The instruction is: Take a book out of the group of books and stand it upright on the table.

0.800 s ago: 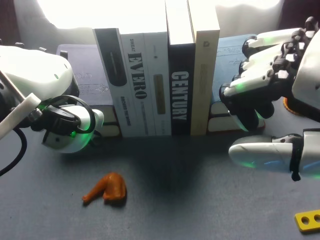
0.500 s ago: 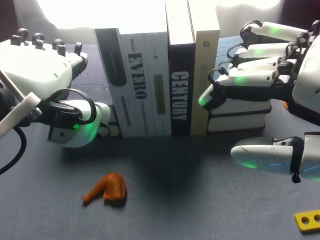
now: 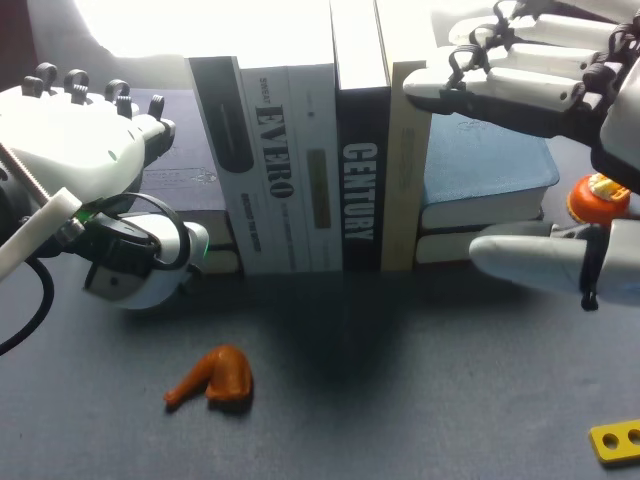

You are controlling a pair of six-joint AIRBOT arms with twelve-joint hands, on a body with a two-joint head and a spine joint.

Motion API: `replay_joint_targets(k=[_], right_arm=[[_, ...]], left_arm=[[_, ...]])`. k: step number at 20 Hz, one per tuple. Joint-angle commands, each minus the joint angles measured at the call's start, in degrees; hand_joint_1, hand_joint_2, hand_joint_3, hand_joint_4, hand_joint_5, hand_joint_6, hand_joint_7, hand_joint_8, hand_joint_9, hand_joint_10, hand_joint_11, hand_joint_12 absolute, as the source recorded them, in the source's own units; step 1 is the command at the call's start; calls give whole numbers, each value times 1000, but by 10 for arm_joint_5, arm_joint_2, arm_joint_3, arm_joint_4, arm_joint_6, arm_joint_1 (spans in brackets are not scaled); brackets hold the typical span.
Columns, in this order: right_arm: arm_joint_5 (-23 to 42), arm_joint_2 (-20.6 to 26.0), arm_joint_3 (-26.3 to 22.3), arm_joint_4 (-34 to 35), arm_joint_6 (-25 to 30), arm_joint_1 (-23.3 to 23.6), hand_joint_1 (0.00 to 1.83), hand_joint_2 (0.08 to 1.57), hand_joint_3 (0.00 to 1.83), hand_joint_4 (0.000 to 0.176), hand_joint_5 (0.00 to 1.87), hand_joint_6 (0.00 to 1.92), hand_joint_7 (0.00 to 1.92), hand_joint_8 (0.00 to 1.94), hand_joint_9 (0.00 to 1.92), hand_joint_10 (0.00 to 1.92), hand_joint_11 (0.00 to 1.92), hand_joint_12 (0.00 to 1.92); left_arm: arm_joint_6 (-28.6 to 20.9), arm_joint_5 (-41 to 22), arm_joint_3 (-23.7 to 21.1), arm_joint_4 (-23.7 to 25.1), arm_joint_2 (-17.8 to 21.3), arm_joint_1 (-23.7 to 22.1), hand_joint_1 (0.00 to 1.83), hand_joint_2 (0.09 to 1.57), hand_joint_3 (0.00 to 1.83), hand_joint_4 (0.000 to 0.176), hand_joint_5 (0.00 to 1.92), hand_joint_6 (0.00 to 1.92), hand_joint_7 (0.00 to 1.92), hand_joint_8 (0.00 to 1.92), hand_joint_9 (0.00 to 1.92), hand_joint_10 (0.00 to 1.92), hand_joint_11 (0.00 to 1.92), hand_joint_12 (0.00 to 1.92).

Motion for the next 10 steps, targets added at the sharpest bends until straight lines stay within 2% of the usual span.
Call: replay_joint_targets(k=[1, 2, 3, 4, 5, 6, 7, 10], right_arm=[[75, 2, -1, 31, -6, 8, 259, 1113, 0, 0, 226, 25, 215, 0, 190, 72, 0, 848], [79, 2, -1, 46, -10, 9, 280, 1102, 0, 0, 220, 18, 203, 0, 185, 61, 0, 806], [83, 1, -1, 57, -17, 10, 381, 1078, 0, 0, 152, 5, 136, 0, 129, 30, 0, 553], [91, -1, -3, 73, -35, 13, 447, 1058, 0, 0, 130, 1, 111, 0, 107, 17, 0, 386], [121, -6, -6, 107, -72, 15, 464, 1048, 0, 0, 107, 1, 95, 0, 93, 9, 0, 304], [146, -13, -8, 132, -96, 17, 532, 1024, 0, 0, 105, 2, 96, 1, 94, 8, 0, 359], [163, -25, -10, 161, -144, 18, 556, 1010, 0, 0, 95, 1, 87, 1, 96, 7, 0, 405], [189, -40, -10, 194, -191, 16, 629, 984, 0, 0, 104, 6, 91, 5, 87, 2, 0, 414]], left_arm=[[2, 4, -1, 56, -2, -7, 137, 1424, 2, 0, 73, 8, 24, 3, 0, 0, 0, 7], [2, 4, -1, 56, -2, -7, 141, 1424, 2, 0, 76, 9, 25, 3, 0, 0, 0, 2], [2, 4, -1, 55, -2, -6, 164, 1420, 0, 0, 79, 9, 28, 3, 0, 0, 4, 3], [2, 4, -1, 55, -2, -6, 167, 1419, 0, 0, 76, 7, 28, 3, 0, 0, 7, 5], [2, 4, -1, 55, -2, -6, 146, 1424, 1, 0, 76, 6, 30, 2, 0, 0, 10, 8], [2, 3, -1, 55, -2, -6, 147, 1427, 3, 0, 72, 4, 21, 0, 0, 0, 1, 5], [2, 3, -1, 55, -2, -5, 120, 1432, 5, 0, 52, 2, 8, 0, 0, 0, 0, 0], [2, 2, -1, 55, -2, -3, 88, 1435, 5, 0, 69, 9, 36, 9, 0, 0, 18, 13]])
